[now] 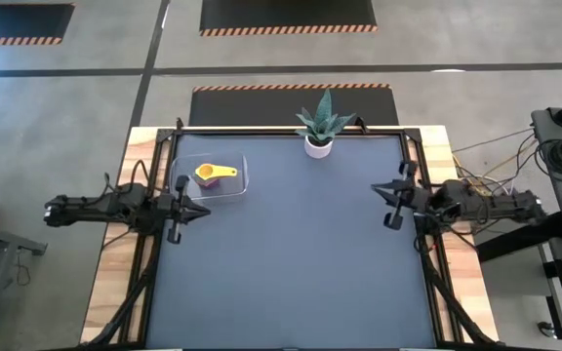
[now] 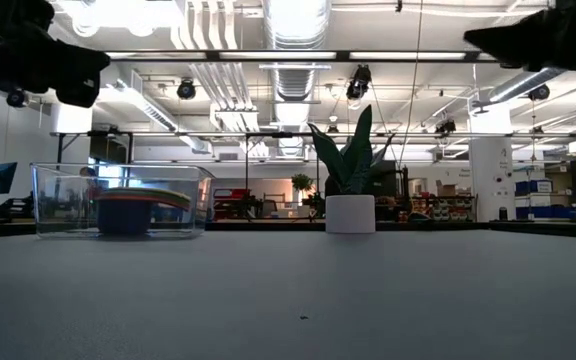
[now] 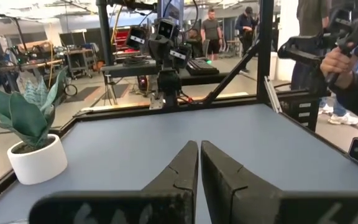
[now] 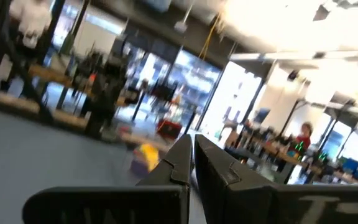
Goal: Nest measuring cups in basket
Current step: Return to Home Position
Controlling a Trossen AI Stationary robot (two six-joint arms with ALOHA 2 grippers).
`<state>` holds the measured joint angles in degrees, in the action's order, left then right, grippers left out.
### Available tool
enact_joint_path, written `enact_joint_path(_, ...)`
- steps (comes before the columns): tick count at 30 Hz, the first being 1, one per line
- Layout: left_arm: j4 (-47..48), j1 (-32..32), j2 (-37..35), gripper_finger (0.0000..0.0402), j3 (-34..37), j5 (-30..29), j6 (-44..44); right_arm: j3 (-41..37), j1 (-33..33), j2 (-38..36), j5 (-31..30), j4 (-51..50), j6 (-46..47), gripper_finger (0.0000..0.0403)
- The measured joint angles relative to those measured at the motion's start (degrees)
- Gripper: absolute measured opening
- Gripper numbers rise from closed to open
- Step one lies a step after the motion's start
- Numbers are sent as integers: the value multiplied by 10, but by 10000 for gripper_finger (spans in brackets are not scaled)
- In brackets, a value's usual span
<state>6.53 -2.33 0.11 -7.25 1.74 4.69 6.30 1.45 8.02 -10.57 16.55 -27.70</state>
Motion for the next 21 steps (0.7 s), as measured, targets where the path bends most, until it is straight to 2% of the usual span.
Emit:
enact_joint_path(7,-39,0,-1,0,15,12,-12,-30,0,-80,1,1,-9,9)
enact_joint_path(16,-77,0,-1,0,24,37,-29,-48,0,-80,38,18,2,9)
enact_joint_path(21,-109,0,-1,0,65,47,-28,-55,0,-77,47,-1,38,9)
